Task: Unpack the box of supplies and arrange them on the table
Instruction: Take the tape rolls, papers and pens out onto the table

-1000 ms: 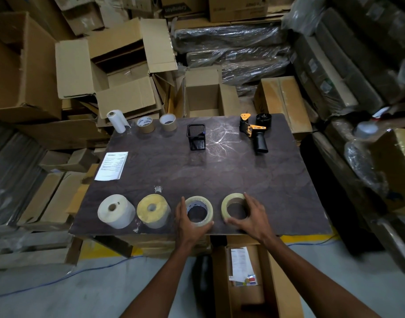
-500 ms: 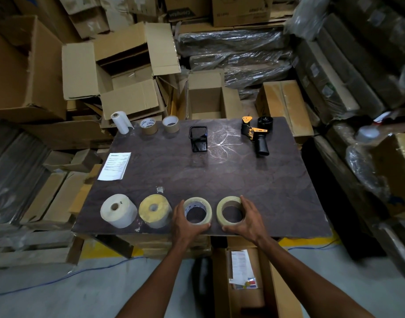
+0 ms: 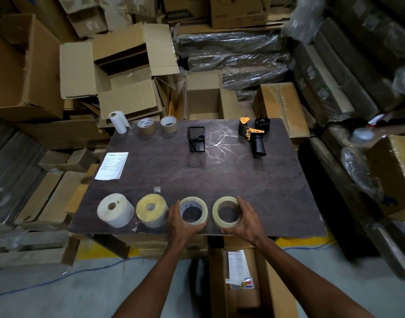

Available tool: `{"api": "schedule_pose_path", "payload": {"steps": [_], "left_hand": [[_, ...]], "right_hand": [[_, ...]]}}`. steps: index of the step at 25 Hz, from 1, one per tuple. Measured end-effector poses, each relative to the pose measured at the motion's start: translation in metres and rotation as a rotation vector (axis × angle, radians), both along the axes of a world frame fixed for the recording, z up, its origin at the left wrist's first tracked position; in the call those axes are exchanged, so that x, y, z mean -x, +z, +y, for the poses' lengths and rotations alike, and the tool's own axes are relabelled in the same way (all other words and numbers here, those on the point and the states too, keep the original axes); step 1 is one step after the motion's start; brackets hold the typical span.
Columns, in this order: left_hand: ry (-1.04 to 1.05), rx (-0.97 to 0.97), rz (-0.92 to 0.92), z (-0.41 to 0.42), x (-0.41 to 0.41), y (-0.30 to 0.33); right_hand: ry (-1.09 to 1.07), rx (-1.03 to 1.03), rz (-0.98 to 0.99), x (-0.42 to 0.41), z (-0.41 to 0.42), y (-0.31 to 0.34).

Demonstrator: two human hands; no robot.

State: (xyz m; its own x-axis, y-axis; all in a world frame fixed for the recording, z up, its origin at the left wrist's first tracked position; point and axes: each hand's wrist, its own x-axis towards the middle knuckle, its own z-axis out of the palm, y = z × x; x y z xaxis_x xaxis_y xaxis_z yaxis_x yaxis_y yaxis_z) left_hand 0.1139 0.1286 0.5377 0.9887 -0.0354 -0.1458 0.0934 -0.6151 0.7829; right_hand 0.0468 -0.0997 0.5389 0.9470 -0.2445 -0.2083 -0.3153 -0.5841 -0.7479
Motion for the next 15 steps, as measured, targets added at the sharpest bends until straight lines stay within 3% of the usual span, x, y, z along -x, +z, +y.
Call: {"api": "schedule_pose_path", "payload": {"steps": [15], "left_hand": [[0.004,-0.007,0.069,0.003,0.013,-0.004]], "right_hand": [[-0.022,-0.03,0.025,0.009,0.002,-0.001]]}}
